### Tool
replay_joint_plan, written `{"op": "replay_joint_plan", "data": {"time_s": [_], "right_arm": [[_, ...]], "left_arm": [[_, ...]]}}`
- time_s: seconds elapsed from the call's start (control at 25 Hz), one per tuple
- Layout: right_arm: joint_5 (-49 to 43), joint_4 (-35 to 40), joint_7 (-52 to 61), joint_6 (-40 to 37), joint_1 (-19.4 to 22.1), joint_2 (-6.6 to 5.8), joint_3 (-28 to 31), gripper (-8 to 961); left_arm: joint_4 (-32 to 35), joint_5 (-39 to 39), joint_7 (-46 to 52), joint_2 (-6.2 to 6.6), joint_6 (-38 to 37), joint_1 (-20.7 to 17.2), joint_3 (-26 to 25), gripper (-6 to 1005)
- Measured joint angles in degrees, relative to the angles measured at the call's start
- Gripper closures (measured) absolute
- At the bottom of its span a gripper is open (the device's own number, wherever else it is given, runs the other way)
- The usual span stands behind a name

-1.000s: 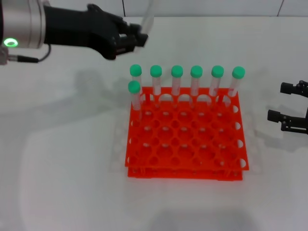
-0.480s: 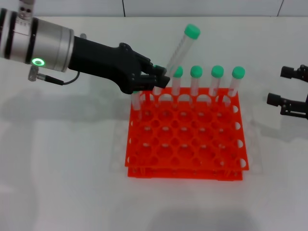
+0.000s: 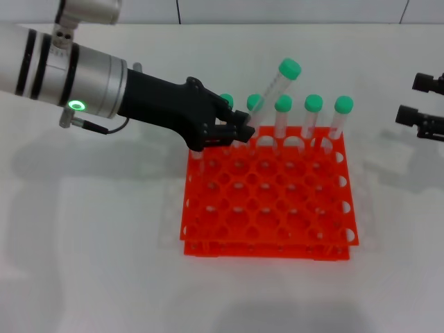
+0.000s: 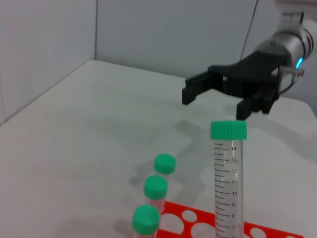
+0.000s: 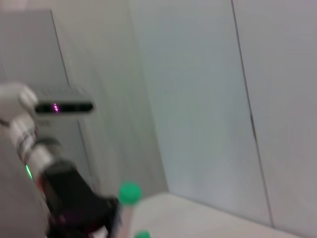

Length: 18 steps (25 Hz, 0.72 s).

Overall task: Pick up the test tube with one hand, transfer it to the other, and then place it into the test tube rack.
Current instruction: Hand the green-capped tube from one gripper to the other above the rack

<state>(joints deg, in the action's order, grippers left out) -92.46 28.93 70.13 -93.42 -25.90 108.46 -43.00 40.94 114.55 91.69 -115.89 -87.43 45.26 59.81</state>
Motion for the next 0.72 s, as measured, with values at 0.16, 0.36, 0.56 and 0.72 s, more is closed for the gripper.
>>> {"op": "replay_joint_plan", "data": {"time_s": [0.16, 0.36, 0.56, 0.72], "right_arm": [[1.6, -0.9, 2.8, -3.7, -0.6, 0.05, 1.2, 112], [5.8, -6.7, 3.9, -6.7, -2.3, 0.88, 1.5, 112], [7.0, -9.4, 1.0, -7.7, -2.7, 4.6, 1.1, 112], [6.7, -11.4, -4.1, -7.6, -3.3, 6.77, 0.7, 112]], "left_arm": [[-0.5, 0.2, -0.7, -0.48, 0.3, 0.2, 0.0, 805], [-0.5, 0.3, -1.4, -1.1, 0.5, 0.1, 0.0, 805], [-0.6, 0.3, -2.1, -1.59, 0.7, 0.0, 0.0, 805], [-0.6, 0.3, -4.2, -2.1, 0.8, 0.0, 0.1, 805]]}}
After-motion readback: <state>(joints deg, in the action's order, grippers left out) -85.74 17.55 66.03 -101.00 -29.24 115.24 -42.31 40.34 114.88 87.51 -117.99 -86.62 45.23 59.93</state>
